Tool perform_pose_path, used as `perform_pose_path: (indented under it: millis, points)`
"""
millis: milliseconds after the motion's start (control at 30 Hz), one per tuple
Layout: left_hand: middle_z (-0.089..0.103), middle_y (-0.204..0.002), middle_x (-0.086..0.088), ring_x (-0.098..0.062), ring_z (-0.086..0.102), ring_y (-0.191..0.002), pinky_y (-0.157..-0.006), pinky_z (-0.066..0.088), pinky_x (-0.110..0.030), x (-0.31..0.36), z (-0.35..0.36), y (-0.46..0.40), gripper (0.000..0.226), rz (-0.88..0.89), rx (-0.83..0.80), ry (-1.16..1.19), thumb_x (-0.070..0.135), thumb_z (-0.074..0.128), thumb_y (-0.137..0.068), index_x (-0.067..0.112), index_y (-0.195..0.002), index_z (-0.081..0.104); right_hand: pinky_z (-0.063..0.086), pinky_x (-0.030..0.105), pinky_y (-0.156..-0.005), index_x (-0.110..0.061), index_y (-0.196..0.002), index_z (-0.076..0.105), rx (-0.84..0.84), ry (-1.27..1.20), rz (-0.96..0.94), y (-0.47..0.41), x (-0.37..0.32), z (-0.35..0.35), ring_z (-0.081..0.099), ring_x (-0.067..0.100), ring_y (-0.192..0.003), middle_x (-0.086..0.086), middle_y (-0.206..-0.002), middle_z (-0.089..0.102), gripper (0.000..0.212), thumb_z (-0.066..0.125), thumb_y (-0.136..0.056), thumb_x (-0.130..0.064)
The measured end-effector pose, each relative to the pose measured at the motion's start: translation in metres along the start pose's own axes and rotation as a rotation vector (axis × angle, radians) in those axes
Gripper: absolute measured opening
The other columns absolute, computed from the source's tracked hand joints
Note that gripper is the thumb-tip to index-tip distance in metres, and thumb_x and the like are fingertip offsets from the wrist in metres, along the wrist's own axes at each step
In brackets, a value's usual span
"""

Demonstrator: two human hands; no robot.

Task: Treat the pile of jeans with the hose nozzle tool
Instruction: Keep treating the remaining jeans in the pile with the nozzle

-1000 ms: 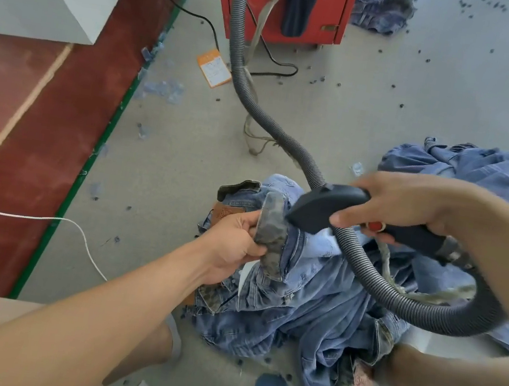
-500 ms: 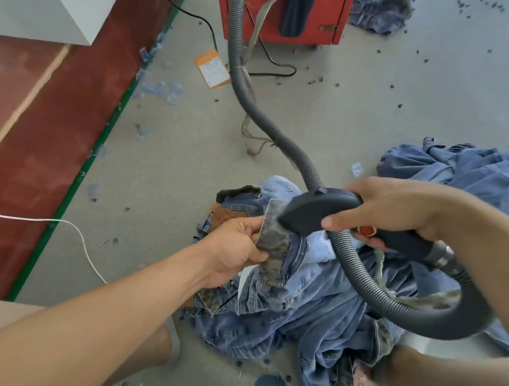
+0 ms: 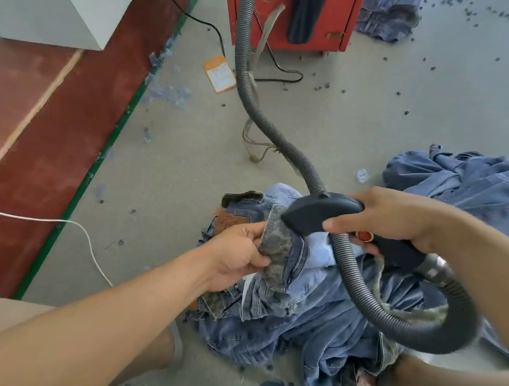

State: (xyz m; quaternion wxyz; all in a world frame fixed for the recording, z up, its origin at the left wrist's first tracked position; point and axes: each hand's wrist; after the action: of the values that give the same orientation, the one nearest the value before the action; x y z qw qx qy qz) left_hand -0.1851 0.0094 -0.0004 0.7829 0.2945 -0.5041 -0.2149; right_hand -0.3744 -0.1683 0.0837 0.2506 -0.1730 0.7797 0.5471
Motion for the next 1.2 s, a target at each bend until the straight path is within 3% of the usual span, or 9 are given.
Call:
perform_pose_path:
  millis: [267,400,467,600,700,800,967,1033,1200]
  points:
    - [0.063,-0.143,-0.007,-0.026,0.061,-0.124,-0.107,0.041,-0.063,0.030,0.013,0.002,0.087,0.100,-0.103,0.266,-0.023,0.029,-0.084,0.020,-0.159,0.036,0.052,0.029,-0.049,-0.018,-0.101,0.069,0.381,-0.153,-0.150,-0.005,0.000,-0.011,0.056,0.019,-0.050,0.003,-0.061,0.062,0.024,0.078,-0.091,-0.037]
    - [0.041,-0.159,0.008,-0.006,0.038,-0.141,-0.122,0.033,-0.041,0.026,0.034,0.007,0.088,0.102,-0.040,0.074,-0.025,0.032,-0.082,0.019,-0.159,0.039,0.052,0.030,-0.049,-0.022,-0.099,0.066,0.454,-0.111,-0.203,-0.002,0.000,-0.014,0.057,0.019,-0.048,0.001,-0.058,0.063,0.019,0.076,-0.093,-0.038]
    - [0.049,-0.152,0.009,-0.004,0.043,-0.136,-0.119,0.038,-0.036,0.015,0.041,0.008,0.083,0.118,0.008,-0.028,-0.025,0.035,-0.080,0.018,-0.148,0.054,0.051,0.030,-0.048,-0.023,-0.093,0.064,0.448,0.071,-0.185,-0.002,0.000,-0.012,0.058,0.016,-0.044,0.000,-0.055,0.064,0.023,0.074,-0.092,-0.043]
    - [0.071,-0.125,-0.013,-0.025,0.067,-0.110,-0.103,0.054,-0.050,0.005,0.031,-0.004,0.056,0.094,0.380,0.298,-0.023,0.031,-0.081,0.005,-0.115,0.065,0.050,0.029,-0.047,-0.027,-0.090,0.063,0.384,0.297,-0.163,-0.001,-0.002,-0.003,0.062,0.016,-0.044,-0.001,-0.054,0.067,0.021,0.074,-0.090,-0.044]
    - [0.067,-0.125,-0.021,-0.021,0.061,-0.076,-0.063,0.058,-0.034,-0.016,0.012,-0.016,0.026,-0.144,0.634,0.044,-0.002,0.049,-0.097,0.003,-0.120,0.060,0.051,0.029,-0.047,-0.030,-0.089,0.061,0.372,0.298,-0.181,-0.001,-0.002,0.000,0.062,0.018,-0.044,0.000,-0.056,0.068,0.019,0.074,-0.091,-0.044]
    - [0.075,-0.105,-0.018,-0.019,0.063,-0.066,-0.063,0.058,-0.031,-0.032,0.010,-0.019,0.036,-0.358,0.437,0.112,0.015,0.066,-0.098,0.001,-0.131,0.060,0.049,0.027,-0.046,-0.032,-0.089,0.059,0.372,0.333,-0.189,0.001,-0.005,-0.002,0.064,0.018,-0.045,0.001,-0.058,0.070,0.019,0.072,-0.092,-0.046]
    - [0.075,-0.118,-0.017,-0.034,0.073,-0.109,-0.101,0.055,-0.054,-0.022,0.007,-0.015,0.054,-0.483,0.096,0.269,0.041,0.084,-0.085,0.007,-0.125,0.073,0.047,0.022,-0.044,-0.032,-0.091,0.059,0.349,0.368,-0.192,0.007,-0.007,-0.001,0.062,0.013,-0.043,-0.006,-0.057,0.068,0.021,0.073,-0.089,-0.048]
    - [0.077,-0.112,-0.016,-0.035,0.075,-0.103,-0.097,0.057,-0.055,-0.014,0.008,-0.013,0.057,-0.417,0.142,0.220,0.040,0.090,-0.077,0.009,-0.121,0.075,0.044,0.017,-0.043,-0.032,-0.093,0.059,0.329,0.398,-0.210,0.010,-0.010,0.002,0.060,0.008,-0.041,-0.013,-0.056,0.067,0.020,0.073,-0.090,-0.046]
    - [0.079,-0.097,-0.006,-0.028,0.077,-0.084,-0.067,0.063,-0.041,0.004,0.004,-0.019,0.040,0.060,0.639,0.241,-0.006,0.073,-0.087,0.024,-0.114,0.070,0.040,0.013,-0.043,-0.035,-0.096,0.058,0.331,0.428,-0.304,0.018,-0.019,0.011,0.059,-0.001,-0.047,-0.027,-0.061,0.064,0.017,0.072,-0.092,-0.044]
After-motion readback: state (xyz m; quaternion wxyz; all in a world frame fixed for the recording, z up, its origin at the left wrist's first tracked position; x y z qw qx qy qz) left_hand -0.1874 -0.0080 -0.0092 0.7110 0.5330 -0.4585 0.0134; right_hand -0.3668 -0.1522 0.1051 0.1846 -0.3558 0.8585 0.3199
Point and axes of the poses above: each hand's wrist, its own y-axis away from the middle knuckle, its own z-axis out of the palm, x = y × z
